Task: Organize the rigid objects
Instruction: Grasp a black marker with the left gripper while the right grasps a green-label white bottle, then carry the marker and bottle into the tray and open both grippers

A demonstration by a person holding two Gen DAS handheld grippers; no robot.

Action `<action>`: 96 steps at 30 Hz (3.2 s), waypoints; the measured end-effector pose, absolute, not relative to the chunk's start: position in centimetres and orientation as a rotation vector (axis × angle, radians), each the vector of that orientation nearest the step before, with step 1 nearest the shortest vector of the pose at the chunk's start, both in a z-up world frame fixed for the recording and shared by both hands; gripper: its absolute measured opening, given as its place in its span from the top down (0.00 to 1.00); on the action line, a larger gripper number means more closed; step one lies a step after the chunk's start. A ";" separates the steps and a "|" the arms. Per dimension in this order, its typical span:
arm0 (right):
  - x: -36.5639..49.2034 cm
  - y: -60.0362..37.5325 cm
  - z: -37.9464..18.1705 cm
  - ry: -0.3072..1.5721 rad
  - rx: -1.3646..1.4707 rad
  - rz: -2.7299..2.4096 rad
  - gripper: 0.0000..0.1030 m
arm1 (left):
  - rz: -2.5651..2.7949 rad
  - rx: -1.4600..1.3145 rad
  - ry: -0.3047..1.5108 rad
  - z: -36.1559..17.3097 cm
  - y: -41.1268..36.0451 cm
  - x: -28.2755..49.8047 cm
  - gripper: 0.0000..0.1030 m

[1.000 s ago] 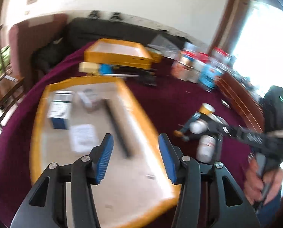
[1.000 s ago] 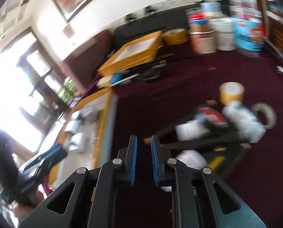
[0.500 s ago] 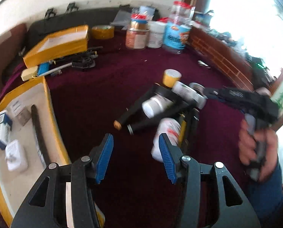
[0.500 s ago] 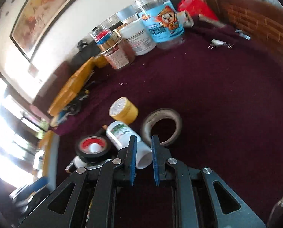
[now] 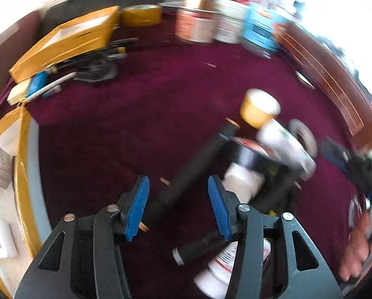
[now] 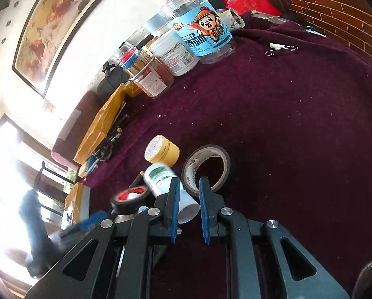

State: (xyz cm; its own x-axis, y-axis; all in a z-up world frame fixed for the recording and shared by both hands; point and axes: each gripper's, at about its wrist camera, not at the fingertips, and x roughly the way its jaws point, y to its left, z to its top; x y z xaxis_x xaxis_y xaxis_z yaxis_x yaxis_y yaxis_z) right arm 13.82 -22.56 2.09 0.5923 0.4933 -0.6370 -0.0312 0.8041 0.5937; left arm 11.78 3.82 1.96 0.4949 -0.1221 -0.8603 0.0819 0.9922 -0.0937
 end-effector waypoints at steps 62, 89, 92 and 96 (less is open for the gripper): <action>14.4 -13.5 4.0 0.840 0.091 0.346 0.70 | -0.167 -0.258 0.771 2.0 6.0 9.0 0.88; 12.8 -11.7 4.7 0.759 0.101 0.440 0.70 | -0.115 -0.177 0.668 3.7 5.2 7.4 0.88; 12.7 -11.6 4.7 0.758 0.100 0.444 0.70 | -0.108 -0.181 0.668 3.9 5.3 7.1 0.88; 12.4 -11.3 5.0 0.751 0.102 0.464 0.70 | -0.111 -0.188 0.645 4.6 5.4 6.0 0.88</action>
State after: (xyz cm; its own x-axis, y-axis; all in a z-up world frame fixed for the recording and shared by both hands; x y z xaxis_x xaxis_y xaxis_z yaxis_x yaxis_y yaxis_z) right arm 12.38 -11.34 4.98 0.6350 0.4411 -0.6341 -0.3694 0.8944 0.2523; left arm 6.05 5.40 4.59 0.7941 -0.1606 -0.5861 0.0440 0.9771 -0.2082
